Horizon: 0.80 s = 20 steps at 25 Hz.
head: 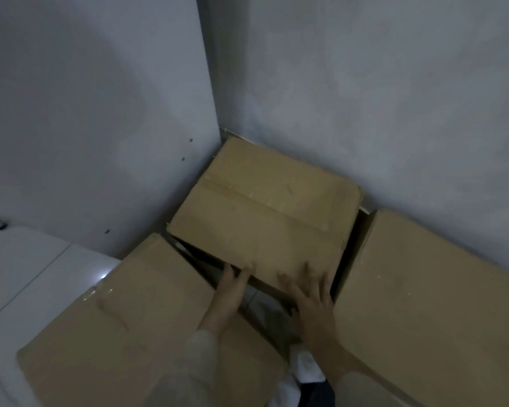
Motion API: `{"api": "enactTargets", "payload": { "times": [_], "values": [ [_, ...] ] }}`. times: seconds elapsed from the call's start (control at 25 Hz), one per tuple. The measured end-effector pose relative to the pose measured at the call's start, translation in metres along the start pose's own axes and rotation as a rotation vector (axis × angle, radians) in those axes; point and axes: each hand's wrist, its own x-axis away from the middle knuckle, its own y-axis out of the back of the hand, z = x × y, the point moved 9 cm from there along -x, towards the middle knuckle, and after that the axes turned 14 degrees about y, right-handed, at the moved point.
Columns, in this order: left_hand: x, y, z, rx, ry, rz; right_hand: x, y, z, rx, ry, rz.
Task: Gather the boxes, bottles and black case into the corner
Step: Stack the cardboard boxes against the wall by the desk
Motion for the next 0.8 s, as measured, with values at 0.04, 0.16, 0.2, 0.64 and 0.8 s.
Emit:
{"api": "enactTargets", "payload": {
  "times": [0.04,0.16,0.2,0.64,0.8],
  "values": [
    [-0.006,-0.003,-0.003,0.021,0.015,0.019,0.001,0.000,0.003,-0.003,0.000,-0.017],
    [-0.007,0.005,-0.028,0.079,-0.055,0.035,0.002,-0.001,0.015,-0.018,0.018,0.028],
    [-0.006,0.012,-0.037,0.081,-0.087,0.018,-0.001,0.000,0.018,-0.020,0.023,0.047],
    [0.068,0.089,0.002,-0.287,-0.207,-0.566,0.007,-0.013,0.054,-0.122,0.097,0.093],
    [0.116,0.172,0.141,-0.080,0.198,-0.980,0.024,-0.058,0.058,-0.331,0.048,0.304]
  ]
}}
